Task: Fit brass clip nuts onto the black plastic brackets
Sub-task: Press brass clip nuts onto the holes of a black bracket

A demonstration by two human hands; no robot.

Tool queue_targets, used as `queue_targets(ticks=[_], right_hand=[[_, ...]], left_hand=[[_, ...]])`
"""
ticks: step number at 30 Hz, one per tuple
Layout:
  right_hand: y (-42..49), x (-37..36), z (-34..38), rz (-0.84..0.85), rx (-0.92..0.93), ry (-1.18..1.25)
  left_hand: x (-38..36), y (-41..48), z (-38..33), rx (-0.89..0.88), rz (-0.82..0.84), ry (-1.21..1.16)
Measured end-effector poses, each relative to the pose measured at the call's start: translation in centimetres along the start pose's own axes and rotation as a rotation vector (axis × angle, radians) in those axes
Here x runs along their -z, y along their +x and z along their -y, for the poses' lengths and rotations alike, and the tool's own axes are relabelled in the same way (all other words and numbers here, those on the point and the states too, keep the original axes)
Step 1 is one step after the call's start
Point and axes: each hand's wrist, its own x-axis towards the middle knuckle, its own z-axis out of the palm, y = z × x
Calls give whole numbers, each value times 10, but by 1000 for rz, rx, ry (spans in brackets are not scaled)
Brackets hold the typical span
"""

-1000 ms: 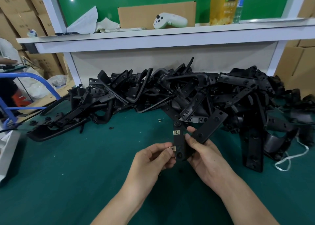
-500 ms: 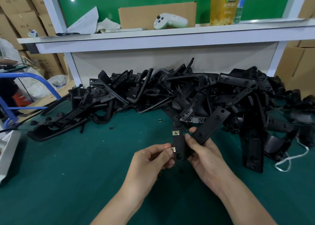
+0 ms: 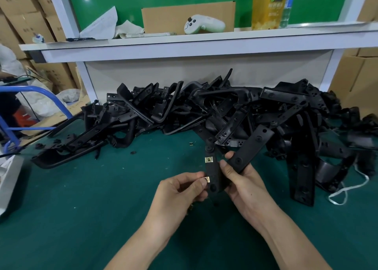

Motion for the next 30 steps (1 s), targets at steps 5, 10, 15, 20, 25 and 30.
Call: queue_targets(ticks=[5, 10, 15, 20, 25, 30], right_hand=[[-2, 0, 0, 9, 0, -45], [-3, 1, 1, 22, -1, -28], [-4, -4, 2, 29, -36, 140], [-4, -7, 3, 30, -17, 215], [-1, -6, 1, 14, -5, 219], [-4, -7, 1, 22, -34, 220]], left_hand=[[2, 1, 2, -1, 10, 51], [2, 1, 1, -11, 34, 46], [-8, 5, 3, 1, 4, -143], [-18, 5, 6, 7, -40, -210], [-22, 1, 6, -39, -44, -26], [-27, -9, 3, -156, 7, 284]])
